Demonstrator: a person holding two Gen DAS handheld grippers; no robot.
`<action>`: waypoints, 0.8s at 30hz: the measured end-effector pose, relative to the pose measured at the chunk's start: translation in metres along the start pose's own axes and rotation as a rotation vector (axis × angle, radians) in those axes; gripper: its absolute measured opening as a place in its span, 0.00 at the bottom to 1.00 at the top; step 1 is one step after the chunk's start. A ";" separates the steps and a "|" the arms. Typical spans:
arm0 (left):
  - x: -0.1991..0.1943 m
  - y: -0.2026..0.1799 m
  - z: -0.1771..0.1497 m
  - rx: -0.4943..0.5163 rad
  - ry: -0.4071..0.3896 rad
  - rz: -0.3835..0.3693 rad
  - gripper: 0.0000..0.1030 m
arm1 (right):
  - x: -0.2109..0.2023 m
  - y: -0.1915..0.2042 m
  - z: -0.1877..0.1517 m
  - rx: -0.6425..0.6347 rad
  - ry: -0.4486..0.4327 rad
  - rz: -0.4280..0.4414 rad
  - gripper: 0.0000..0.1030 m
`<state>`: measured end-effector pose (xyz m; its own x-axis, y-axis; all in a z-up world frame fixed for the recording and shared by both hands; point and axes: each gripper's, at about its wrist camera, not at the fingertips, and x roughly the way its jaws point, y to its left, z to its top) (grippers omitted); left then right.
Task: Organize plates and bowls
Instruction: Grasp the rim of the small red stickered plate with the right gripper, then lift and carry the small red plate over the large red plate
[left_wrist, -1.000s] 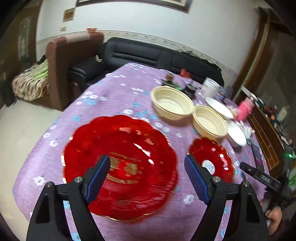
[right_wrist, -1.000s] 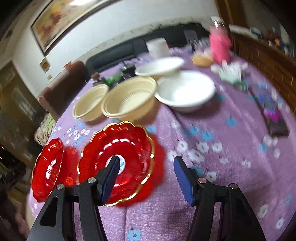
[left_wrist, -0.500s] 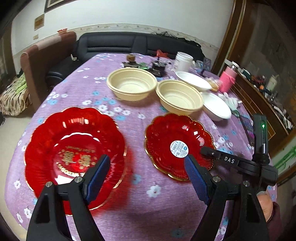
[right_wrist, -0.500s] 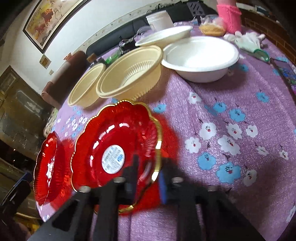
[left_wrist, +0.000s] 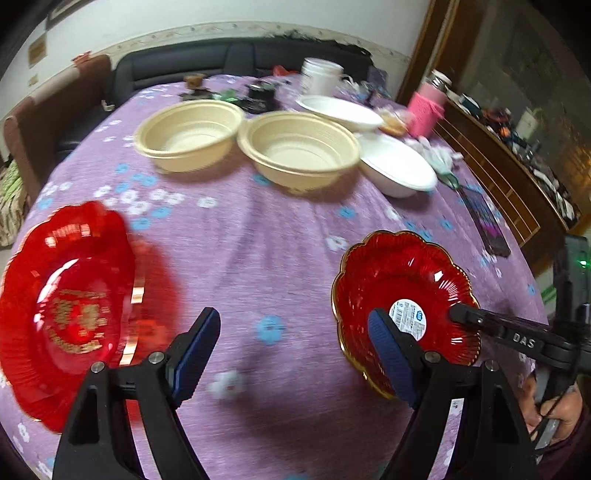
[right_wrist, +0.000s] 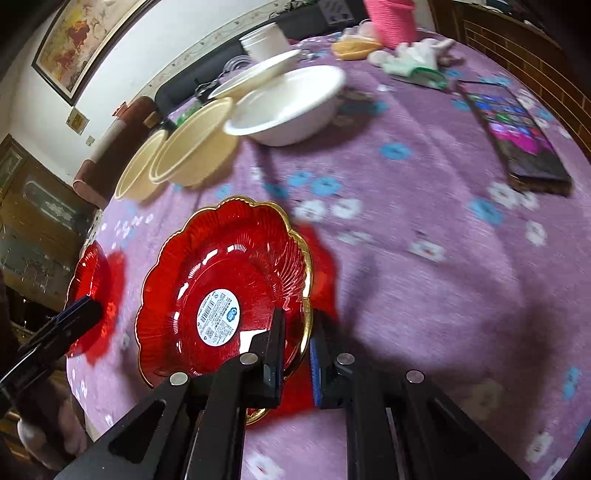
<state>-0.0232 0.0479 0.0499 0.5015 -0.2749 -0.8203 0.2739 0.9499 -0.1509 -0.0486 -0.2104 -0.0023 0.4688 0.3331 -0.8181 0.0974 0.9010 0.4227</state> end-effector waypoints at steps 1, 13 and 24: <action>0.005 -0.007 0.001 0.013 0.010 -0.006 0.79 | -0.002 -0.003 -0.002 -0.001 0.000 0.000 0.12; 0.060 -0.062 -0.007 0.095 0.117 -0.046 0.78 | -0.009 -0.010 -0.011 -0.012 -0.030 0.014 0.12; 0.044 -0.058 -0.016 0.046 0.100 -0.071 0.45 | -0.025 -0.011 -0.030 -0.024 -0.083 -0.023 0.12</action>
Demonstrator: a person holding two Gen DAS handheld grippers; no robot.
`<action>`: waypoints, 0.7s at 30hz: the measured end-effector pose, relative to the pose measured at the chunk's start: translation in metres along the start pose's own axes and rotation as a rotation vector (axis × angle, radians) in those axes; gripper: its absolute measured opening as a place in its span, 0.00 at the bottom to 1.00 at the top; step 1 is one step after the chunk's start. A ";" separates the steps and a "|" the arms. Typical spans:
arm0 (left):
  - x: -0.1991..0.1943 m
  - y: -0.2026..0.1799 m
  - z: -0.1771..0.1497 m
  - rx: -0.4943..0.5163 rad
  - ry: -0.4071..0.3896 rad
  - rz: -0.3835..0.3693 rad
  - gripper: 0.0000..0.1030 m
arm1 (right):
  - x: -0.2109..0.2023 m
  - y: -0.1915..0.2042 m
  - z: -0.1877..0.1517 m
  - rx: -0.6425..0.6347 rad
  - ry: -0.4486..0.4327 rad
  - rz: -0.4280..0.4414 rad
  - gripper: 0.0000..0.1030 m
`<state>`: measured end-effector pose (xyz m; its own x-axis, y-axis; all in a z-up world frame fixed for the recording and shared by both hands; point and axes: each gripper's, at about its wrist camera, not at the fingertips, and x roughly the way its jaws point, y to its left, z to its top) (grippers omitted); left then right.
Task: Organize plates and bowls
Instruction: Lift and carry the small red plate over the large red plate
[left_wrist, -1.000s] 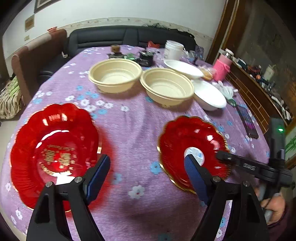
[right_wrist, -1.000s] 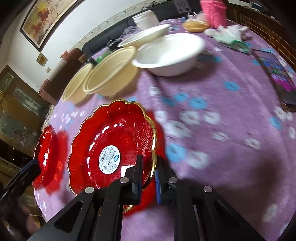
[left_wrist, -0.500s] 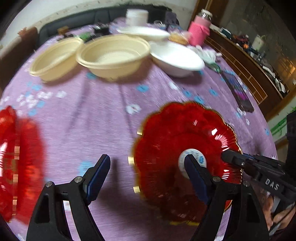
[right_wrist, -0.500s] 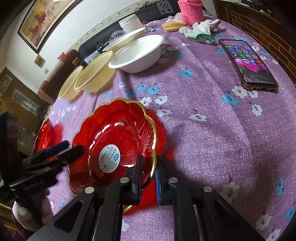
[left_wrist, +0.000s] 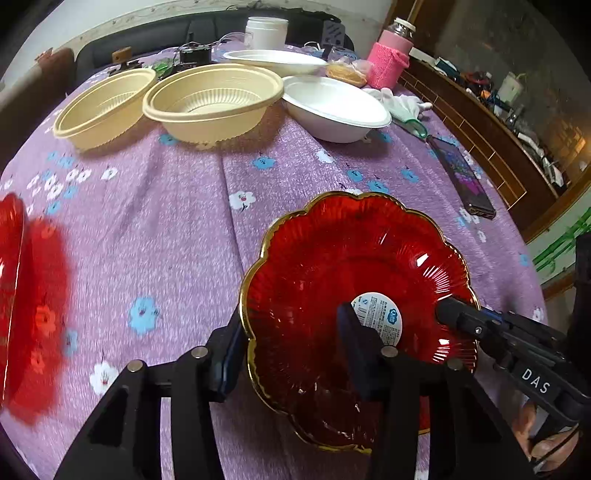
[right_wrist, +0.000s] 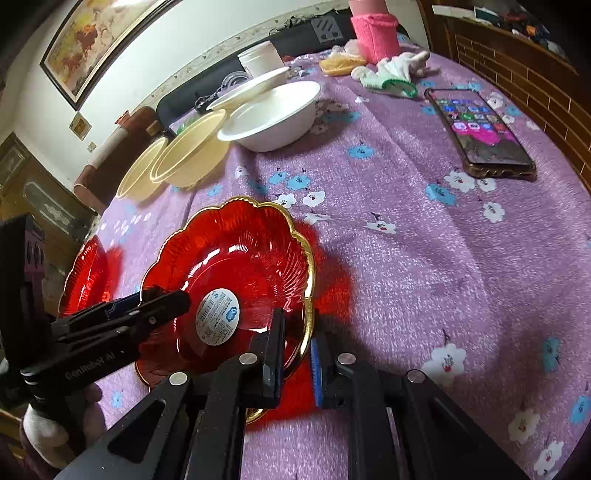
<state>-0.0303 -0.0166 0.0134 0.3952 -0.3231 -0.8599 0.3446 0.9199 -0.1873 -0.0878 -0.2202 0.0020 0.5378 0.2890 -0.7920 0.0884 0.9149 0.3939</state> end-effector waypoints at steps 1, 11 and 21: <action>-0.003 0.000 -0.002 -0.002 -0.007 0.001 0.45 | -0.002 0.002 -0.001 -0.006 -0.006 0.000 0.12; -0.049 0.034 -0.009 -0.097 -0.110 -0.004 0.45 | -0.020 0.045 0.001 -0.085 -0.067 0.013 0.13; -0.107 0.137 -0.022 -0.341 -0.232 0.077 0.45 | 0.013 0.149 0.019 -0.213 -0.044 0.128 0.13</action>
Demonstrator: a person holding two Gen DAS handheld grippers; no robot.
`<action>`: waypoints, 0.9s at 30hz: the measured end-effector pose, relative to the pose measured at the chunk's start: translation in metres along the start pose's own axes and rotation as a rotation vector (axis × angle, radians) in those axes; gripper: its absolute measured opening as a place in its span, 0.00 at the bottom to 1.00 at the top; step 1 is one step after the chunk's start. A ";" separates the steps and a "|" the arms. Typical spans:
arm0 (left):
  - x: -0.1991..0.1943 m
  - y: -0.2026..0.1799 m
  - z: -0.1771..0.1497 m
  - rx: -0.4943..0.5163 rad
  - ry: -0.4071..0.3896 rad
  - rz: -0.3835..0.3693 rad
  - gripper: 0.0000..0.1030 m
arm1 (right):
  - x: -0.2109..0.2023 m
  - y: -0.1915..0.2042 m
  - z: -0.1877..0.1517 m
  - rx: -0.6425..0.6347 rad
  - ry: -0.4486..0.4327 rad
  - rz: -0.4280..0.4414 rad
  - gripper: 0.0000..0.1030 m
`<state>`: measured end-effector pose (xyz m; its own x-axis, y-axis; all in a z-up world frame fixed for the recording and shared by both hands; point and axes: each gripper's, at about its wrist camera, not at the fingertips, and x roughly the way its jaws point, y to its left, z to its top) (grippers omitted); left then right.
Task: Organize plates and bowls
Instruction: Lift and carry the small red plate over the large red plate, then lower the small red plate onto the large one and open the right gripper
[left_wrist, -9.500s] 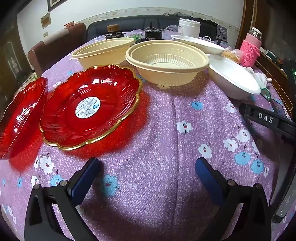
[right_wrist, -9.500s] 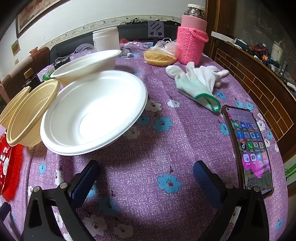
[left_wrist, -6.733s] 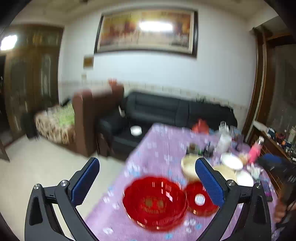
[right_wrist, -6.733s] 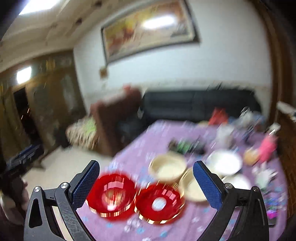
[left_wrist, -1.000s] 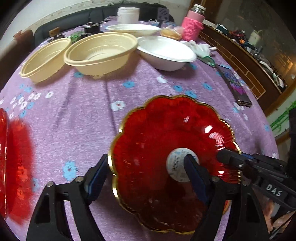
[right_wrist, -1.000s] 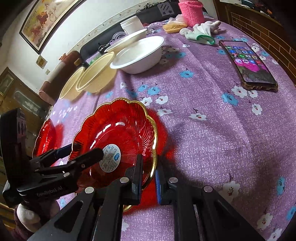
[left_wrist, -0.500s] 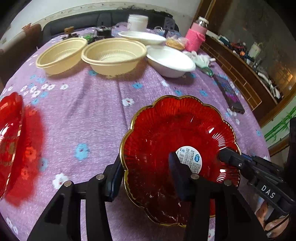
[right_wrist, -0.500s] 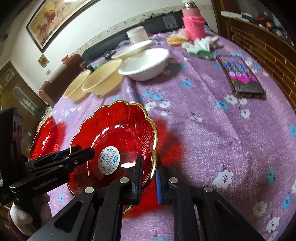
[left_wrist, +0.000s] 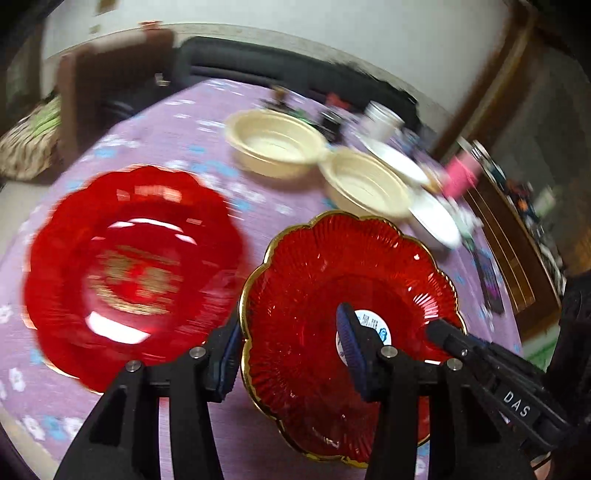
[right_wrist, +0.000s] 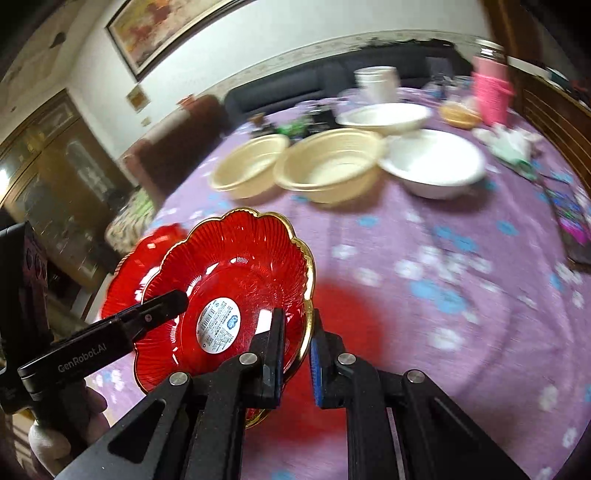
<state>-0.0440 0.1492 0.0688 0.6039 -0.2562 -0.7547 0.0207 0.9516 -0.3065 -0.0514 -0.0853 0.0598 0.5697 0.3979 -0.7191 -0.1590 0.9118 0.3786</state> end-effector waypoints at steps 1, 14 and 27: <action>-0.005 0.013 0.003 -0.024 -0.014 0.013 0.45 | 0.008 0.013 0.004 -0.016 0.007 0.018 0.13; -0.022 0.128 0.022 -0.248 -0.092 0.124 0.46 | 0.085 0.132 0.032 -0.207 0.053 0.103 0.13; -0.007 0.143 0.022 -0.270 -0.078 0.150 0.48 | 0.132 0.139 0.034 -0.215 0.121 0.079 0.14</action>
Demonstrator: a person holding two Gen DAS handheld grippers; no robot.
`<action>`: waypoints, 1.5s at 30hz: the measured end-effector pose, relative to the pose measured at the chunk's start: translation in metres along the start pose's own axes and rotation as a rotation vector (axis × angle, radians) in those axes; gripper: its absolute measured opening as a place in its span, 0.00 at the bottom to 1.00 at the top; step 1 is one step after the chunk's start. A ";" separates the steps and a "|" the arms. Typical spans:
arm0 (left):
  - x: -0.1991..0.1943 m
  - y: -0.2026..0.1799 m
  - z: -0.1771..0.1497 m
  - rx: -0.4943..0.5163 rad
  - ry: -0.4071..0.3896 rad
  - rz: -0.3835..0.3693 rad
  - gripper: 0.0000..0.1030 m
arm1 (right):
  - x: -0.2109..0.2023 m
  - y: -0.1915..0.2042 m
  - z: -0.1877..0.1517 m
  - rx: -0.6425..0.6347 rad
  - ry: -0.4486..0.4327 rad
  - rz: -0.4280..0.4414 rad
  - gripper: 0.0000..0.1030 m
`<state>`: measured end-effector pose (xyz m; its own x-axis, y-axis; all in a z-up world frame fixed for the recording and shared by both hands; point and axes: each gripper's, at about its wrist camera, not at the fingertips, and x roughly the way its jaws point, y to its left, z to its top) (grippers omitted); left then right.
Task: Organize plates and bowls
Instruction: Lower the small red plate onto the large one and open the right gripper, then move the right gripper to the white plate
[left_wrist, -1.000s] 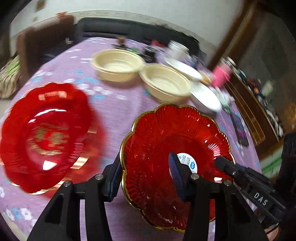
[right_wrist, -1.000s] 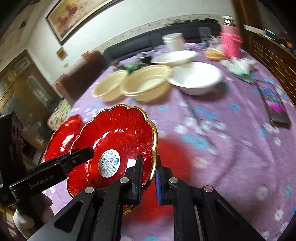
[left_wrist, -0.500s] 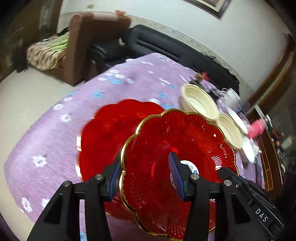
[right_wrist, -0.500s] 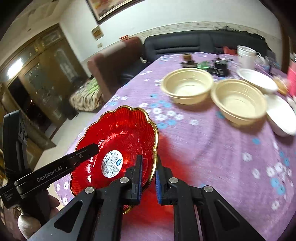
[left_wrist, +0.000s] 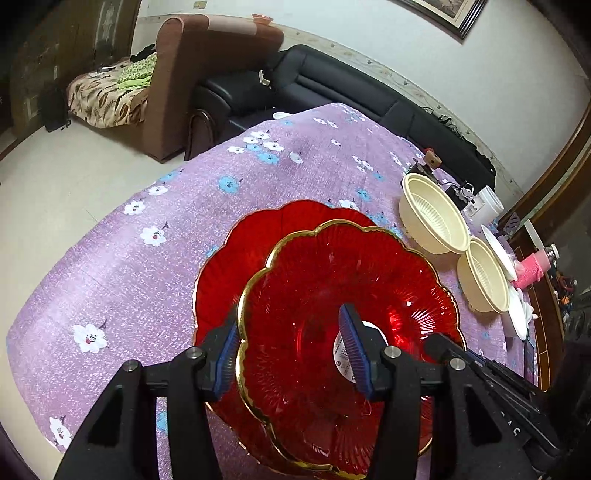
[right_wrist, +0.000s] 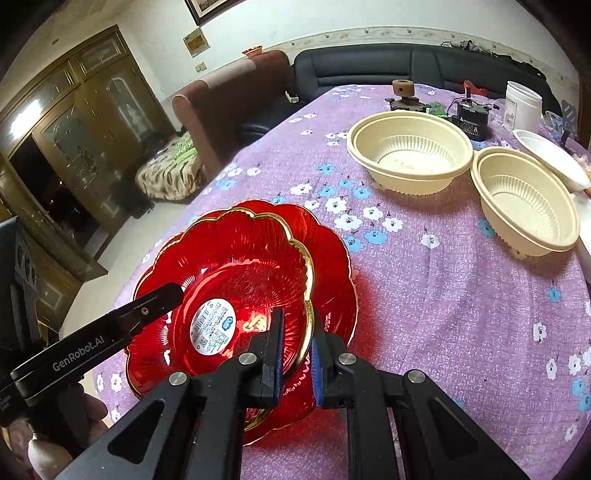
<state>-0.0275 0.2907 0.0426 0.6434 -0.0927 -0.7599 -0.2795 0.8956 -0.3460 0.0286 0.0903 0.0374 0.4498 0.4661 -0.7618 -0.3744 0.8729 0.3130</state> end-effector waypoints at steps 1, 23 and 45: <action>0.000 0.000 0.000 0.000 -0.003 0.000 0.49 | 0.001 0.000 0.000 0.001 0.002 0.000 0.14; -0.009 0.011 0.006 -0.093 -0.041 -0.136 0.73 | 0.026 0.013 0.002 -0.097 -0.044 -0.119 0.24; -0.057 -0.009 -0.001 -0.066 -0.154 -0.145 0.84 | -0.040 0.021 -0.019 -0.141 -0.218 -0.136 0.61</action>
<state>-0.0619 0.2871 0.0883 0.7803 -0.1463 -0.6081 -0.2191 0.8467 -0.4848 -0.0125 0.0877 0.0643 0.6615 0.3795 -0.6468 -0.4010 0.9079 0.1225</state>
